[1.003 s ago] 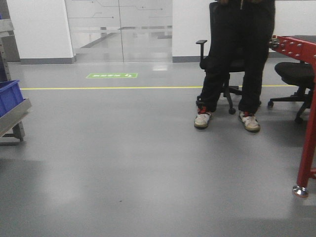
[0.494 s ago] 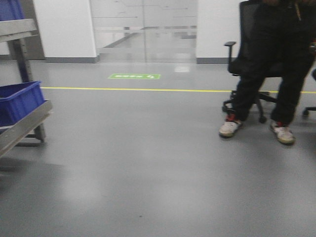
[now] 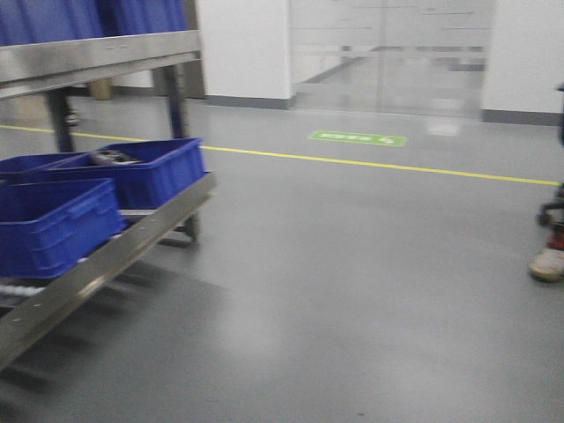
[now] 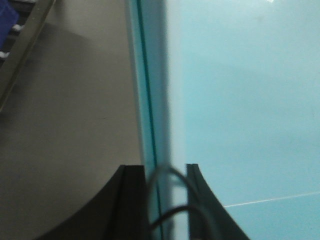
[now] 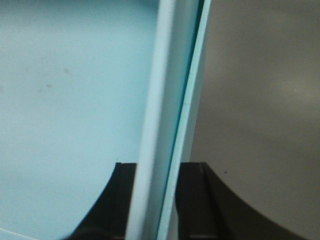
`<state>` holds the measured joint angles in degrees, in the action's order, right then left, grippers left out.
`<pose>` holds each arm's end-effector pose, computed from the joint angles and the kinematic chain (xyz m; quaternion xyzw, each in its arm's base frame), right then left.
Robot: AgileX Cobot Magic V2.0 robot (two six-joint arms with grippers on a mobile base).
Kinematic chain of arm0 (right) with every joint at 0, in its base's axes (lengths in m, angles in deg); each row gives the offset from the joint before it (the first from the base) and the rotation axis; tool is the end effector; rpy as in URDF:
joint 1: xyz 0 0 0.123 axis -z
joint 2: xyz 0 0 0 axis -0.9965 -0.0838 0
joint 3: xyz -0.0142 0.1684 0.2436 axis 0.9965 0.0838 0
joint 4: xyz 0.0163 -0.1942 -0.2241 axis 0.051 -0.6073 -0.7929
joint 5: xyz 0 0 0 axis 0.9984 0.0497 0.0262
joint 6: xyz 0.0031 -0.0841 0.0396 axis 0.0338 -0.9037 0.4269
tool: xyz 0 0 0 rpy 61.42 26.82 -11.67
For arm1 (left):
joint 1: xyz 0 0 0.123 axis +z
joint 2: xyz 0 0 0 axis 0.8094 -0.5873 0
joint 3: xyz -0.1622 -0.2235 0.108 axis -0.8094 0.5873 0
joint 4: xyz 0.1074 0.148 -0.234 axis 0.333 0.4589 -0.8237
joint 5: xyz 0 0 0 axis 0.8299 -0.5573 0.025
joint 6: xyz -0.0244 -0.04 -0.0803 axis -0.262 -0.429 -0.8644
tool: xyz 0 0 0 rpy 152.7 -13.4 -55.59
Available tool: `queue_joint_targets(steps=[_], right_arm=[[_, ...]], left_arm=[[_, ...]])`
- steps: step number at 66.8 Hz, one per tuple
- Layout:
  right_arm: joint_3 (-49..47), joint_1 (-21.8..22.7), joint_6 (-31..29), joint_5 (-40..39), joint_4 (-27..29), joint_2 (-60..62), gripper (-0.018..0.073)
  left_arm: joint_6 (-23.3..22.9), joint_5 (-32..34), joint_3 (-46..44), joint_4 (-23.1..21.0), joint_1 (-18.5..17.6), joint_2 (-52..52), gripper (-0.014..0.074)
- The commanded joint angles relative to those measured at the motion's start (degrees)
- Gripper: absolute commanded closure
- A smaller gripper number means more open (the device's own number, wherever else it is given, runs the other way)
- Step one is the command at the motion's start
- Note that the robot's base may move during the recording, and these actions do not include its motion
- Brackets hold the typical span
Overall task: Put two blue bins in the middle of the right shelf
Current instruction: 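Keep gripping the light blue bin while driving across the floor to another rack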
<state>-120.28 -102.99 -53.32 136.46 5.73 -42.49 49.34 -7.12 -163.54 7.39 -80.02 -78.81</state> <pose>0.3560 0.1260 0.5093 -0.0935 0.8731 0.1638 0.4496 0.3363 -0.1556 0.5128 0.0750 0.9115 -0.1049 0.3906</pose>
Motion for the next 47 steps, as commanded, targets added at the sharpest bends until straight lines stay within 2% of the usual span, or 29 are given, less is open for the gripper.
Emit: queue_joint_targets(steps=[1, 47], right_arm=[[-1.00, 0.45, 0.44, -5.61, -1.34, 0.64, 0.0713], [-1.00, 0.45, 0.44, -5.61, -1.34, 0.64, 0.0713]], left_arm=[[0.93, 2.95, -0.91, 0.06, -0.04, 1.45, 0.0707], [0.93, 2.95, -0.91, 0.06, -0.04, 1.45, 0.0707]])
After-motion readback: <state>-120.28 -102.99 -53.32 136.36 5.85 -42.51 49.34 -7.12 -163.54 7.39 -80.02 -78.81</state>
